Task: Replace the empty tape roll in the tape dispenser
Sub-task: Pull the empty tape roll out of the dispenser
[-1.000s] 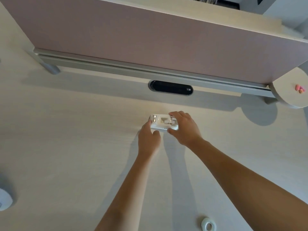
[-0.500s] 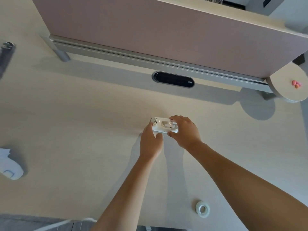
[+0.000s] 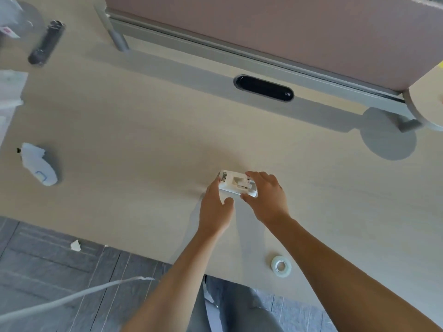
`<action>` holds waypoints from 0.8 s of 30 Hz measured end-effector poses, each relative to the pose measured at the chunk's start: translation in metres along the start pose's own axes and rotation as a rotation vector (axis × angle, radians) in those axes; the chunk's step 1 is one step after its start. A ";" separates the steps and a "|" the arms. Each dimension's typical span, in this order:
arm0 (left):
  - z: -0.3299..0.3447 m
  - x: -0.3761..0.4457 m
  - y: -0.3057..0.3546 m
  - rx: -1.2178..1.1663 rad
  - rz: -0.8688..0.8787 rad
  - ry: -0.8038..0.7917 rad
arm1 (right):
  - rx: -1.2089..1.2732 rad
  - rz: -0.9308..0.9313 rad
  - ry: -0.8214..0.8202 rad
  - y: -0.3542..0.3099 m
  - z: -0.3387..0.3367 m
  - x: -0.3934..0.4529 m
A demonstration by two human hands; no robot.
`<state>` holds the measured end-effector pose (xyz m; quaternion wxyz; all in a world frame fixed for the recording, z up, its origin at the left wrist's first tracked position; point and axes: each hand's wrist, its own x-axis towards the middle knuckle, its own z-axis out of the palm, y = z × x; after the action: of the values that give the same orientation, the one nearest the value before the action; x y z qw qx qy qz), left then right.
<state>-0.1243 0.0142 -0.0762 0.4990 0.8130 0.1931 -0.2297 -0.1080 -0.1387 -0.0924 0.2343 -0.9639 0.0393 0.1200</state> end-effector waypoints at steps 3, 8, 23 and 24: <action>0.004 -0.015 -0.011 -0.005 0.023 0.015 | 0.002 -0.020 -0.003 0.000 0.005 -0.016; 0.005 -0.033 -0.035 -0.007 0.042 0.056 | 0.030 0.000 -0.032 0.001 0.015 -0.038; 0.015 -0.030 -0.098 0.175 0.546 0.183 | 0.147 -0.015 0.160 0.010 0.046 -0.069; 0.016 -0.028 -0.101 0.215 0.583 0.195 | 0.146 -0.020 0.166 0.011 0.047 -0.069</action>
<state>-0.2047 0.0403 -0.1398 0.4344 0.9002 -0.0263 -0.0171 -0.1864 -0.1261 -0.1203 0.3009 -0.9513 0.0574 0.0343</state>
